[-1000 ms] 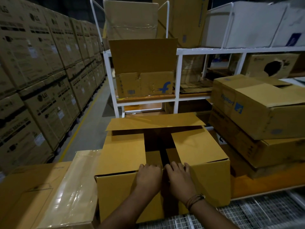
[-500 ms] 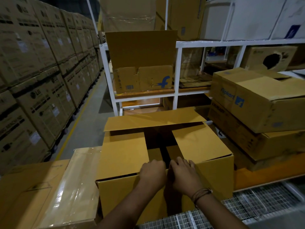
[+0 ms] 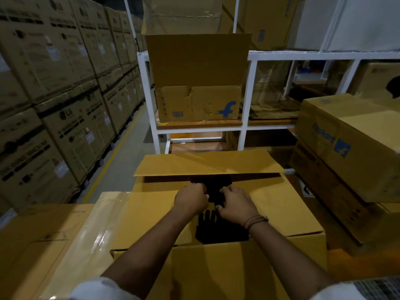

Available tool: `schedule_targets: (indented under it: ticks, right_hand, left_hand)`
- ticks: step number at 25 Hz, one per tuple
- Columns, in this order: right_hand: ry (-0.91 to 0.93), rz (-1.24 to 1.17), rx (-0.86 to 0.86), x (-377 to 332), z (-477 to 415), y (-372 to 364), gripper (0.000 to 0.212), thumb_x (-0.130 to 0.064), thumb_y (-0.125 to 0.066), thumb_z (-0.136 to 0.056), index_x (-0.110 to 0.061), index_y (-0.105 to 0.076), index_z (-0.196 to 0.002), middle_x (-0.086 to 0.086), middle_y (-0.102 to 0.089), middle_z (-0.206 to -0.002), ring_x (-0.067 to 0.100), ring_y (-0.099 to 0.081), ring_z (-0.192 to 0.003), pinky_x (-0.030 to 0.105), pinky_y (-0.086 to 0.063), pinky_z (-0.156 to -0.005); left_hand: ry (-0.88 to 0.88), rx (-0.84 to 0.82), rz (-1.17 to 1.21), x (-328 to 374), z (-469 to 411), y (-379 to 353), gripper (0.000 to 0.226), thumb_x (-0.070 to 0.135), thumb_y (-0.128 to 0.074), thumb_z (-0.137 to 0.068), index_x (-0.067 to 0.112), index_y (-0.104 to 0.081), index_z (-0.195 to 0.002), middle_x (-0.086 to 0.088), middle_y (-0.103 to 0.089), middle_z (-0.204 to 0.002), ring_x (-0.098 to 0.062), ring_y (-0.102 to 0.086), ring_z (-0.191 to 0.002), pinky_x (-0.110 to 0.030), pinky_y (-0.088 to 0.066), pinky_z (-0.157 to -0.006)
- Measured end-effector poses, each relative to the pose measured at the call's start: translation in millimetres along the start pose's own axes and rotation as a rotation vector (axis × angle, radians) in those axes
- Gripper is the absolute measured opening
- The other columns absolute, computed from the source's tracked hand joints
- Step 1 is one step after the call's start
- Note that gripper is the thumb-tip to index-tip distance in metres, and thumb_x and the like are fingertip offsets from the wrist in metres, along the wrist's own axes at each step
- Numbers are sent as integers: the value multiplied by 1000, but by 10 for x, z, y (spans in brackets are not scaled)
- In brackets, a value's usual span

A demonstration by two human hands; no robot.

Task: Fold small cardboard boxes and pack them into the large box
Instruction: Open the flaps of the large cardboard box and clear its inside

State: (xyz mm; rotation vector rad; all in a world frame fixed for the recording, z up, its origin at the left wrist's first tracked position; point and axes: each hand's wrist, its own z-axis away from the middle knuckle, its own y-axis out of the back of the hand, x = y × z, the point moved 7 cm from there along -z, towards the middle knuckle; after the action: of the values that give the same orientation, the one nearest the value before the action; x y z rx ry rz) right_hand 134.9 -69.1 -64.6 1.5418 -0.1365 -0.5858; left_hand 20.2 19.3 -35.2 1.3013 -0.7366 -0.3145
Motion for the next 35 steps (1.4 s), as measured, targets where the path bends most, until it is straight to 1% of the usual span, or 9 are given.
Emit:
schedule_targets:
  ticks: [4, 7, 10, 12, 15, 18, 27, 31, 35]
  right_hand:
    - [-28, 67, 16, 194, -490, 56, 71, -46, -62, -91, -19, -33, -151, 14, -32, -153, 39, -25, -144, 55, -26, -119]
    - [0, 71, 172, 204, -741, 358, 77, -47, -61, -93, -20, -24, -155, 16, -24, -158, 43, -16, -148, 62, -15, -121]
    - [31, 24, 285, 199, -1060, 755, 83, -46, -58, -94, -19, -15, -160, 16, -13, -165, 42, -5, -153, 62, -11, -122]
    - [49, 25, 283, 234, -1343, 975, 88, -45, -59, -94, -19, -9, -162, 13, -5, -168, 42, 1, -154, 62, -9, -123]
    - [53, 70, 195, 333, -1775, 1115, 97, -49, -61, -93, -19, -1, -163, 11, 12, -170, 44, 13, -154, 65, -4, -123]
    - [54, 115, 143, 445, -2171, 1145, 102, -57, -61, -90, -19, -1, -163, 8, 18, -169, 43, 17, -153, 65, -1, -122]
    - [123, 170, 166, 578, -2576, 961, 90, -47, -65, -91, -20, -14, -160, 11, 16, -169, 45, 8, -154, 67, -9, -121]
    - [151, 124, 175, 485, -2218, 896, 81, -42, -58, -96, -20, -15, -161, 9, 5, -170, 43, 5, -154, 65, -9, -122]
    - [190, 172, 22, 491, -1673, 513, 84, -48, -63, -90, -20, -23, -159, 10, -1, -170, 44, 0, -154, 66, -10, -120]
  left_hand:
    - [-1, 46, -27, 61, -373, 82, 39, 38, -60, -96, 16, -61, -128, -7, -66, -124, -29, -62, -113, -42, -54, -89]
    - [-43, 279, -41, 249, -574, 406, 38, 42, -62, -94, 18, -60, -123, -5, -65, -121, -28, -61, -112, -45, -52, -91]
    - [-72, 465, 15, 429, -828, 776, 51, 43, -63, -93, 20, -54, -139, -1, -60, -137, -25, -56, -125, -45, -50, -102]
    - [-58, 423, 6, 504, -1073, 882, 62, 42, -61, -96, 19, -44, -151, -4, -46, -156, -27, -45, -139, -48, -43, -112]
    - [-5, 308, -81, 512, -1378, 863, 68, 43, -55, -100, 17, -32, -158, -9, -32, -164, -33, -38, -145, -50, -36, -115]
    - [-10, 273, -101, 516, -1576, 757, 68, 42, -55, -99, 18, -32, -158, -8, -33, -163, -35, -41, -141, -50, -40, -112]
    - [-11, 240, -123, 454, -1767, 380, 66, 41, -57, -98, 16, -37, -155, -12, -36, -161, -37, -43, -139, -48, -41, -111]
    - [-12, 187, -90, 504, -1662, 183, 58, 39, -56, -96, 17, -43, -149, -11, -46, -153, -36, -48, -133, -48, -44, -107]
    - [26, 27, -61, 554, -1359, -188, 39, 35, -53, -98, 18, -54, -133, -10, -65, -122, -34, -59, -117, -49, -49, -97]
